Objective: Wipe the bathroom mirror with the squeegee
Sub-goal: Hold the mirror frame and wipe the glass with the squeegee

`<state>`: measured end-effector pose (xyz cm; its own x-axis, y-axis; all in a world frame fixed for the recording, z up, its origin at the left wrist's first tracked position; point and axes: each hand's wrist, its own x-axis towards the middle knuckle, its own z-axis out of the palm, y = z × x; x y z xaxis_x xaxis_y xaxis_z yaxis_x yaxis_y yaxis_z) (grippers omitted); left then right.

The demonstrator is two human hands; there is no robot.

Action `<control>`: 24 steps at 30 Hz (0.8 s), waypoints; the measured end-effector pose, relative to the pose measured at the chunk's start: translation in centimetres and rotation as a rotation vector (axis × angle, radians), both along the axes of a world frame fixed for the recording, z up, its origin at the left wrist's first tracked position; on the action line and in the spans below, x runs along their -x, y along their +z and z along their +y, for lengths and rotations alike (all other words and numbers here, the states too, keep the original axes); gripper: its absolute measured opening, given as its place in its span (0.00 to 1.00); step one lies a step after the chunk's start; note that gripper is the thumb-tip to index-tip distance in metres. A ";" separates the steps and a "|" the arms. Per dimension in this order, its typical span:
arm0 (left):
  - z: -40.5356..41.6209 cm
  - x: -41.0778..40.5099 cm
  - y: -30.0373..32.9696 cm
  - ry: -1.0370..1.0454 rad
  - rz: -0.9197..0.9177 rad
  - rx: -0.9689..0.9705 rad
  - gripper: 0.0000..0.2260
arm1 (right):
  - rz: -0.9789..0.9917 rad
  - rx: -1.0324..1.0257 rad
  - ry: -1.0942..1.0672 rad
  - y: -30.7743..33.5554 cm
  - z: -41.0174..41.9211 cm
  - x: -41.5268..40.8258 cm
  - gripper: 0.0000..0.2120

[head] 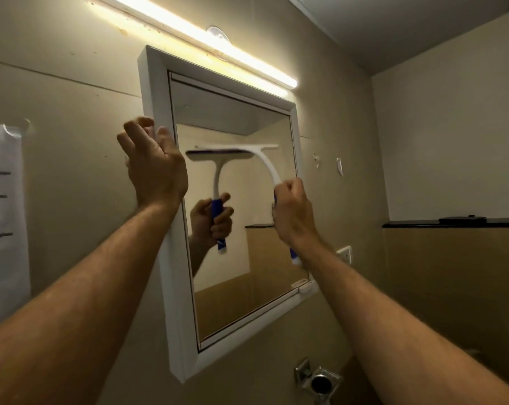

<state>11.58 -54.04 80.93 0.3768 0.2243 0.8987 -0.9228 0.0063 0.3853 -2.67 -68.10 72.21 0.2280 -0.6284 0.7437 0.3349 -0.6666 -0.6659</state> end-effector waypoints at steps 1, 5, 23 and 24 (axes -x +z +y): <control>-0.2 0.2 -0.3 0.029 -0.049 0.013 0.20 | -0.035 -0.004 0.043 1.7 0.1 0.1 0.09; -0.2 0.6 -0.8 0.042 -0.079 0.005 0.21 | -0.136 -0.076 0.197 4.4 -0.2 0.3 0.05; -0.1 1.5 -1.1 0.059 -0.047 0.038 0.25 | -0.257 -0.266 0.362 2.8 -2.0 -0.2 0.15; -0.1 1.5 -1.1 0.062 -0.049 0.031 0.26 | -0.243 -0.293 0.334 1.8 -2.3 -0.2 0.16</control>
<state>10.09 -54.14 79.81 0.3170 0.2742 0.9079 -0.9395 -0.0403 0.3402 -2.48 -70.37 73.99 0.2946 -0.7410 0.6034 0.6668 -0.2929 -0.6853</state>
